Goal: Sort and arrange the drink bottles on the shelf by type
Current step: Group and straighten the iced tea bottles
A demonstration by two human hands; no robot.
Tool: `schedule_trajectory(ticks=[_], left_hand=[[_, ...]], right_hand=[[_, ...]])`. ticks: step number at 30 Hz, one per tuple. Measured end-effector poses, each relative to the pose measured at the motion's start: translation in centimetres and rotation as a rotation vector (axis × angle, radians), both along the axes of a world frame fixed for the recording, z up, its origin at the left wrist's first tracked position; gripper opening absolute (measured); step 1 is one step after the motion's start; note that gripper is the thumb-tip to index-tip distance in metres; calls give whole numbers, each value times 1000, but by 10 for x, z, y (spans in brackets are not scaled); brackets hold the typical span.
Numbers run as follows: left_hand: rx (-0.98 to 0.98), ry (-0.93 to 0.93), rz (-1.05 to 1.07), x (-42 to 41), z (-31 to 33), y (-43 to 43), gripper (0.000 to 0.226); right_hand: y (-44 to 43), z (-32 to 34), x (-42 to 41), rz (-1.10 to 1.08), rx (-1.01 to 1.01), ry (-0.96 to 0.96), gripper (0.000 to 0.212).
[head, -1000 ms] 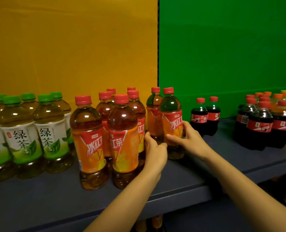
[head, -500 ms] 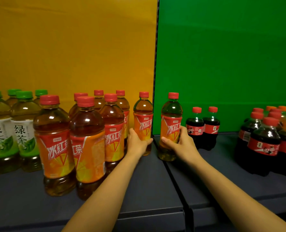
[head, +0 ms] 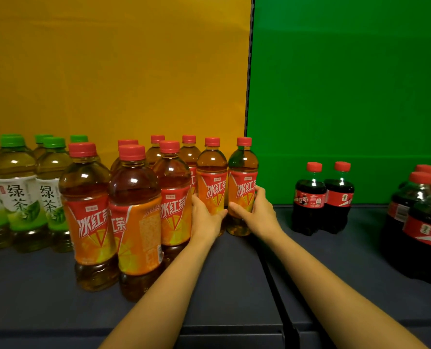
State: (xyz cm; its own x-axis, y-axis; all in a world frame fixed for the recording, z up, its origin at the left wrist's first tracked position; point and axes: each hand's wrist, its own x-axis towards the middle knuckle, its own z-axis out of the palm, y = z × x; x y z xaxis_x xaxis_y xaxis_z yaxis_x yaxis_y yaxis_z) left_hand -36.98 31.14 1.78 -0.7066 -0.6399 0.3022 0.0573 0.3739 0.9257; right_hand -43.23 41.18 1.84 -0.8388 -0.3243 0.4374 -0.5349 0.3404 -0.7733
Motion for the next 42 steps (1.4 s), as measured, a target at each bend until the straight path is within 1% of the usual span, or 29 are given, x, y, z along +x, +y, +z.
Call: schedule_trajectory(ticks=[3, 7, 11, 13, 17, 20, 24, 28, 30, 32, 34, 35, 37, 38, 40, 41, 42], left_hand=[[3, 16, 19, 0, -2, -1, 77], [-17, 33, 45, 2, -3, 0, 75], [-54, 47, 61, 5, -3, 3, 74], [-71, 52, 84, 6, -3, 4, 74], [-74, 82, 121, 5, -5, 4, 78], [-104, 54, 130, 7, -6, 6, 73], [-159, 18, 161, 9, -5, 9, 73], [-247, -81, 172, 10, -9, 11, 84], [-274, -120, 136, 15, -9, 13, 89], [-291, -115, 82, 26, -6, 15, 88], [-325, -67, -8, 46, -5, 17, 79], [-356, -32, -68, 59, -7, 18, 71], [-441, 68, -155, 87, -11, 21, 52], [-495, 126, -150, 101, -14, 20, 42], [-636, 255, -17, 128, -16, 17, 20], [-700, 320, 75, 141, -15, 14, 14], [-742, 379, 166, 153, -14, 11, 13]], right_hand=[[-6, -5, 2, -23, 12, 35, 70], [-8, -13, 5, 10, -8, 66, 73], [-7, -19, 3, -18, 79, 71, 81], [-5, -22, 1, -30, 116, 91, 78], [-4, -25, -1, -33, 115, 112, 74], [-6, -26, -2, -49, 130, 128, 76], [-5, -25, -1, -53, 129, 114, 77], [0, -13, 10, -110, 128, 123, 81], [4, -4, 21, -139, 72, 192, 77], [10, 2, 34, -121, -38, 327, 64], [12, 9, 49, -13, -145, 384, 49], [11, 12, 56, 68, -178, 360, 42], [5, 18, 69, 241, -198, 252, 35], [0, 19, 74, 314, -190, 194, 35], [-10, 20, 83, 426, -142, 96, 46], [-14, 19, 86, 474, -105, 48, 54], [-19, 18, 90, 517, -65, 2, 63]])
